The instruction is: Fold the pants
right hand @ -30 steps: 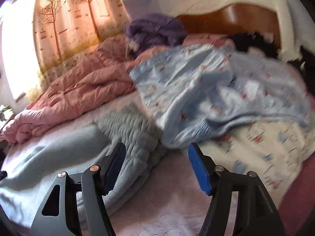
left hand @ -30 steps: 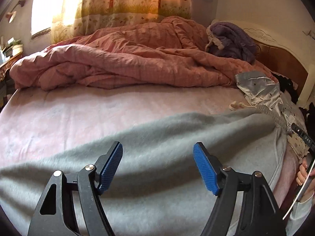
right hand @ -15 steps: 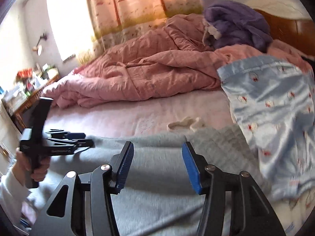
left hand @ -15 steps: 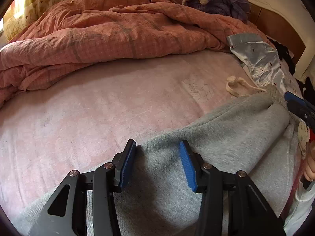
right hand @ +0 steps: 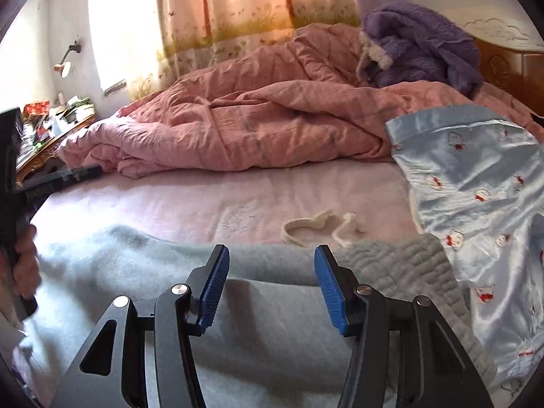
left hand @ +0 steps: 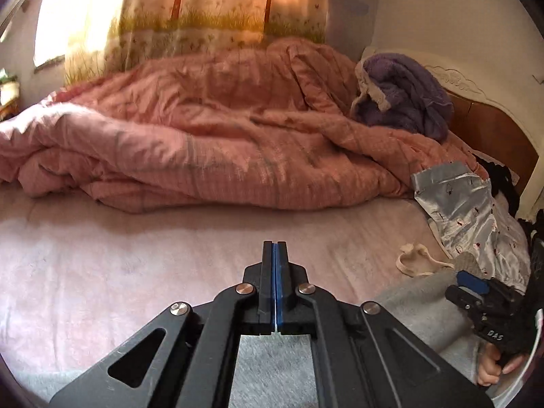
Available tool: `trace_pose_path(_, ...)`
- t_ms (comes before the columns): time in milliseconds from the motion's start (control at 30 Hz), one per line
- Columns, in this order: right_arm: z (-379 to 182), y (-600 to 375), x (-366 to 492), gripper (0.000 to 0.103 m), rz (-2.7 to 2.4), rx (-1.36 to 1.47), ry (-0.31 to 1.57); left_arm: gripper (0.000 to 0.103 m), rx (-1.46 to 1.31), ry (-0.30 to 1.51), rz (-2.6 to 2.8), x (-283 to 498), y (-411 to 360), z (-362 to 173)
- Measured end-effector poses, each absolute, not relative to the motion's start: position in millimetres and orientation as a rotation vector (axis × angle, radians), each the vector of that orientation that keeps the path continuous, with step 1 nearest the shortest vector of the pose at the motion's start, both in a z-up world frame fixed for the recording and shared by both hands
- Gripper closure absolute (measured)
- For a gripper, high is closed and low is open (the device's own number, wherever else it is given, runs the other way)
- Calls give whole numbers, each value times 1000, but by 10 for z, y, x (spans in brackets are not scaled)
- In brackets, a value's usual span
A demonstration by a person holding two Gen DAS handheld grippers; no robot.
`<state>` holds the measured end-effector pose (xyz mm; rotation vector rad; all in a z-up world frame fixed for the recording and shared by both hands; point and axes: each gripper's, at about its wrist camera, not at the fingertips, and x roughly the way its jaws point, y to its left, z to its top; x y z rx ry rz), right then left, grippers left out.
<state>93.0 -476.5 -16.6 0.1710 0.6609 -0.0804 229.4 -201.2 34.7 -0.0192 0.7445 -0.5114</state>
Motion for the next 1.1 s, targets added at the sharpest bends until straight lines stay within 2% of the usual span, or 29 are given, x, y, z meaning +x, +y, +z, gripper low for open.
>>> trace_pose_path(100, -213, -4758, 982, 49, -69, 144, 702, 103, 61, 752, -530, 2270, -2041, 187)
trace_pose_path(200, -172, -4708, 1030, 49, -45, 83, 786, 103, 80, 853, -656, 2241, -2104, -35)
trace_pose_path(233, -166, -4696, 1065, 49, -26, 58, 830, 94, 91, 889, -668, 2242, -2143, -113)
trace_pose_path(267, -163, -4689, 1093, 49, -8, 33, 864, 79, 101, 910, -680, 2232, -2181, -177)
trace_pose_path(367, -216, -4674, 1140, 49, 27, -8, 938, 56, 107, 938, -734, 2190, -2283, -301)
trace_pose_path(433, -236, -4624, 1144, 49, 47, -71, 970, 52, 116, 945, -765, 2147, -2321, -336)
trace_pose_path(533, -221, -4561, 1173, 49, 55, -136, 1010, 53, 173, 925, -777, 2052, -2371, -333)
trace_pose_path(567, -195, -4546, 1196, 49, 47, -149, 1006, 60, 184, 912, -776, 2015, -2369, -325)
trace_pose_path(600, -157, -4531, 1218, 49, 35, -159, 985, 62, 187, 906, -773, 2001, -2367, -327)
trace_pose_path(700, -81, -4468, 1302, 38, 31, -202, 920, 63, 164, 874, -774, 1982, -2315, -363)
trace_pose_path(800, -156, -4358, 1501, 28, 111, -245, 984, 58, 133, 863, -782, 2009, -2289, -388)
trace_pose_path(967, -342, -4301, 1788, 25, 128, -275, 1080, 43, 177, 850, -769, 1964, -2338, -405)
trace_pose_path(1000, -363, -4315, 1823, 33, 139, -253, 1093, 43, 193, 839, -762, 1940, -2349, -401)
trace_pose_path(1033, -371, -4335, 1833, 59, 154, -224, 1102, 43, 205, 828, -754, 1918, -2350, -396)
trace_pose_path(1100, -342, -4377, 1822, 77, 137, -197, 1078, 43, 211, 802, -739, 1883, -2330, -379)
